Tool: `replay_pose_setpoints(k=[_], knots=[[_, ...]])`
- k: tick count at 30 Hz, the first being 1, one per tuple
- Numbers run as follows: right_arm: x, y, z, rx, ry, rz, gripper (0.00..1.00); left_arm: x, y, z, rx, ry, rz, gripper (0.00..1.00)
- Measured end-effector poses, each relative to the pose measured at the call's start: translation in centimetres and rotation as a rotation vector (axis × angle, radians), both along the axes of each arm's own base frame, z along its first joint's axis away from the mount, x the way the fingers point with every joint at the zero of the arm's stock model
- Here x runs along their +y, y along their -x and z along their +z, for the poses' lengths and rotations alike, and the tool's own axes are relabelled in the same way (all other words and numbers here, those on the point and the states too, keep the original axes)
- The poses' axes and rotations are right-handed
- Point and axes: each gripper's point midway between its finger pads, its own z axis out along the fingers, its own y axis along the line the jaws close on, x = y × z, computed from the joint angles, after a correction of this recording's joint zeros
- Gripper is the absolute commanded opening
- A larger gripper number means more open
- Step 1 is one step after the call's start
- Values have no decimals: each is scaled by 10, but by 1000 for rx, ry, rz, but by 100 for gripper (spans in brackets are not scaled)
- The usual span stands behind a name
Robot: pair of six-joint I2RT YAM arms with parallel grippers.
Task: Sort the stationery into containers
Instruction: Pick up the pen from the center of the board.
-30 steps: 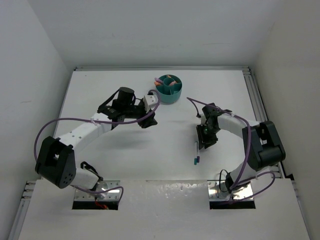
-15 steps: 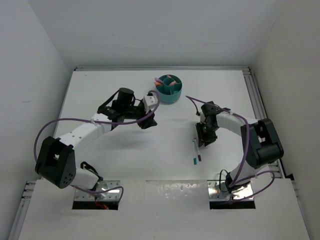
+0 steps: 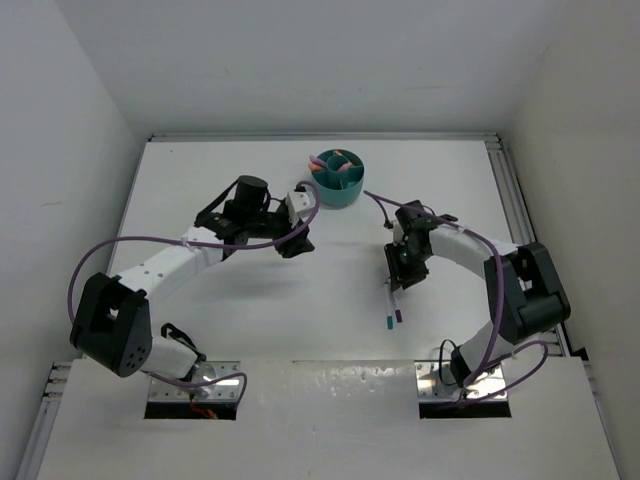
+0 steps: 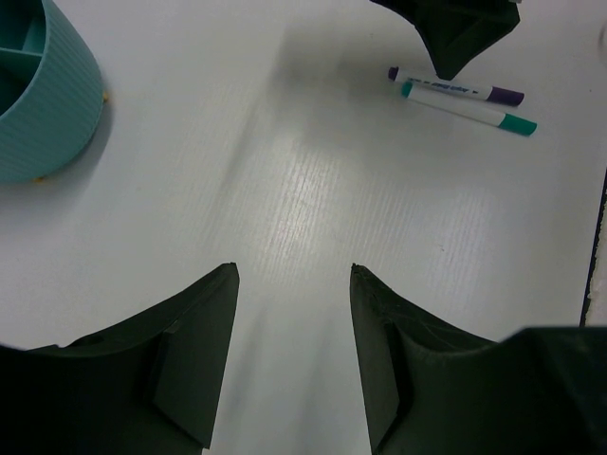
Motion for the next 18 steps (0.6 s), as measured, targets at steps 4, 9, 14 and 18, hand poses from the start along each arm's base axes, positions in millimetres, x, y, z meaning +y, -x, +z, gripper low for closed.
replay_pose_setpoints(k=[4,9,14,18], knots=[[2,3,-4,4,12,19,33,0,0,0,0,0,0,57],[-3,6,-16,22,55,26,30,0,0,0,-2,0,0,57],[-7,5,-22,23,92,25,28,2,-2,0,-2,0,4,57],[-9,4,-23,21,108,29,23,3,-3,2,-6,7,4,57]])
